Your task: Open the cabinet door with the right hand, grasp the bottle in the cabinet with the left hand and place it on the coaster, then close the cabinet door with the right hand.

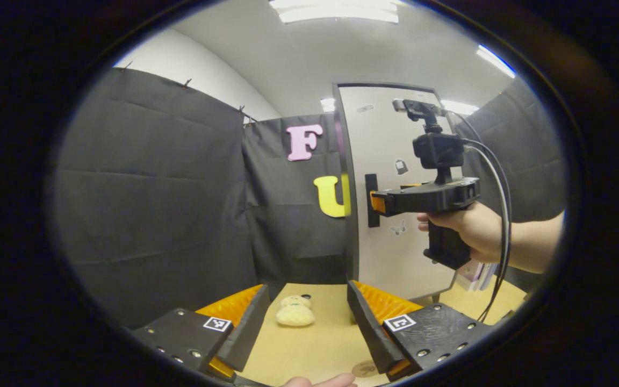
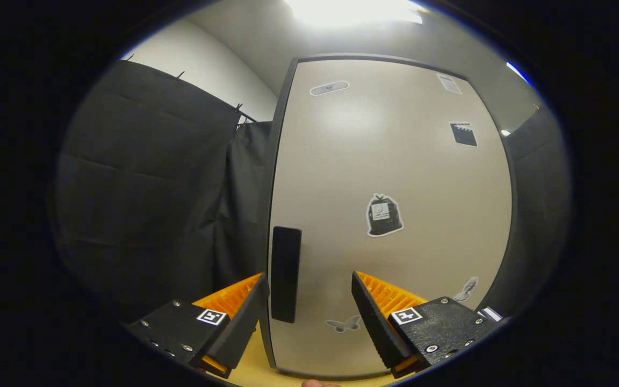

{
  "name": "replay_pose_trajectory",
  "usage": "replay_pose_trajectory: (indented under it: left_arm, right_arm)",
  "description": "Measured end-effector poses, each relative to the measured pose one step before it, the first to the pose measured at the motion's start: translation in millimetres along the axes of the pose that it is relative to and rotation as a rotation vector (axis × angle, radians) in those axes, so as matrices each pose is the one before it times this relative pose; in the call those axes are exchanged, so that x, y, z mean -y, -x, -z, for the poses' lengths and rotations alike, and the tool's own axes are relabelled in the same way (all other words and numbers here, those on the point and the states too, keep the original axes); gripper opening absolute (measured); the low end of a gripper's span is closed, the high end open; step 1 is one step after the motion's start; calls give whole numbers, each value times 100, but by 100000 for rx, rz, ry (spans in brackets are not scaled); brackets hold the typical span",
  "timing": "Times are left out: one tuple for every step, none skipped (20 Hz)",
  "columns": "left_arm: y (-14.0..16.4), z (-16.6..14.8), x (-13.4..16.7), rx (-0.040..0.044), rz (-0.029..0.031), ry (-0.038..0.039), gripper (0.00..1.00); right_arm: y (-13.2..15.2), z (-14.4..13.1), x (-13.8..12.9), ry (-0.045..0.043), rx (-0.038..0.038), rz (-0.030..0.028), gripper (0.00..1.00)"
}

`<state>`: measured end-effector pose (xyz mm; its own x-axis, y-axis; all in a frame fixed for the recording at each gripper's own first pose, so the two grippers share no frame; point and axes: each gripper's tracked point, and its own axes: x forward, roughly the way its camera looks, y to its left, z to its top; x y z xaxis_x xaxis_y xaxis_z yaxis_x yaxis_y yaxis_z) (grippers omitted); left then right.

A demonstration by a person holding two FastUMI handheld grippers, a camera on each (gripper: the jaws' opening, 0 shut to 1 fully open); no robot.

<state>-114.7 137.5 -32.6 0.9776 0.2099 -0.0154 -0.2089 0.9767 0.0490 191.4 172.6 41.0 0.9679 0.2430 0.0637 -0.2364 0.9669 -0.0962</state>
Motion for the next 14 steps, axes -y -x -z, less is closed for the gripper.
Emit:
replay_pose_trajectory:
  left_arm:
    - [263,227,-284,-823,-923,607,87]
    - [110,419,-650,-868,-1209,429,87]
    - [149,195,-352,-418,-798,357,87]
    - [95,255,-494,-377,-1271,70,86]
    - [80,171,-379,-545,-895,189,88]
    - [-92,348,-219,-805,-873,125,87]
    - [-139,476,-437,-1347,-1744,-356,87]
    - [42,385,-309,-1003,-873,338,86]
    - [13,221,-98,-649,-313,1004,87]
    - [58,204,-148,-451,-830,969,89]
    - [127,-14,-196,88,-394,951,87]
    - [145,-86,-215,522,-357,681,85]
    - [-17,-10,-231,251,-679,-42,85]
    - [-111,-18,-5,53,-483,-371,87]
  right_arm:
    - [-873,653,-585,17,-1036,-441,95]
    - [-776,789,-546,492,-1739,-527,95]
    - [-656,816,-421,1110,-1803,-855,95]
    - [-597,677,-543,699,-1228,-1177,94]
    - [-139,431,-360,683,-997,-359,94]
    - [-455,-248,-449,634,1555,-689,88]
    - [-73,186,-215,1369,-607,344,81]
    - [-96,434,381,2176,-2905,2503,64]
    - [-103,-114,36,-2313,143,-84,50]
    - [-6,287,-92,-3210,-2214,-1652,36]
    - [-75,-3,-53,-3580,-1186,-2319,34]
    - [119,51,-59,-1813,-997,-2917,30]
    - [44,73,-51,-206,-1172,-2197,28]
    - [100,-29,-29,1004,-591,-1113,24]
